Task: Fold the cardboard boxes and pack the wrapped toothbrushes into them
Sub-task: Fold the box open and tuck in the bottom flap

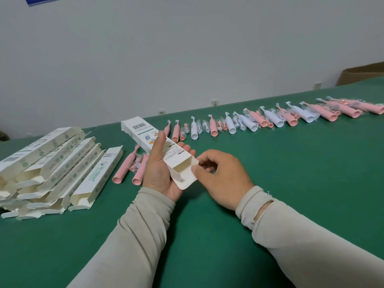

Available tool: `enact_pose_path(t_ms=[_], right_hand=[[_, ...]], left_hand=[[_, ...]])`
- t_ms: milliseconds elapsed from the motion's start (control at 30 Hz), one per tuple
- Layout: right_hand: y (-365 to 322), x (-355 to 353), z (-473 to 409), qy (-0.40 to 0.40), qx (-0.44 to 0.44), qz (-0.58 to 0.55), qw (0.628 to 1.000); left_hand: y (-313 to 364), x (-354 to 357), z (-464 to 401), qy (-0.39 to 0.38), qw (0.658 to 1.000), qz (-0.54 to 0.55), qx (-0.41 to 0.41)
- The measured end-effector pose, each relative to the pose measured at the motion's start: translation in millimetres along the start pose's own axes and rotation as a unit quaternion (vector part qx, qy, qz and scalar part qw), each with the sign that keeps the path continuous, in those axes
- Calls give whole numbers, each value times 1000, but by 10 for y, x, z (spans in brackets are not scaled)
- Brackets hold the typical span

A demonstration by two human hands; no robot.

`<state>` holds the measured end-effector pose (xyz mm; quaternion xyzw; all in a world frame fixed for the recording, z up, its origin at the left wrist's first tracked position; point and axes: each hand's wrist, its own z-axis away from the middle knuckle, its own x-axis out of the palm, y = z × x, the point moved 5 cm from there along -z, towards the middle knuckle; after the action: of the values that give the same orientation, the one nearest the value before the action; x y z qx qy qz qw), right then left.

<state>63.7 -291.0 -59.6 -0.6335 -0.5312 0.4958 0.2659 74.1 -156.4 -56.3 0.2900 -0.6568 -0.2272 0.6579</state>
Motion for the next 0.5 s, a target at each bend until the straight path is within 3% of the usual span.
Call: enact_pose_path(t_ms=[267,500], right_hand=[[-10,-25,-6,31,-47,20,998],[-76,69,45,-22,-68,27,997]], left_hand=[[-33,-47,-48,-29,999,25,-2],[-110,-84,-20,29,999,18,-35]])
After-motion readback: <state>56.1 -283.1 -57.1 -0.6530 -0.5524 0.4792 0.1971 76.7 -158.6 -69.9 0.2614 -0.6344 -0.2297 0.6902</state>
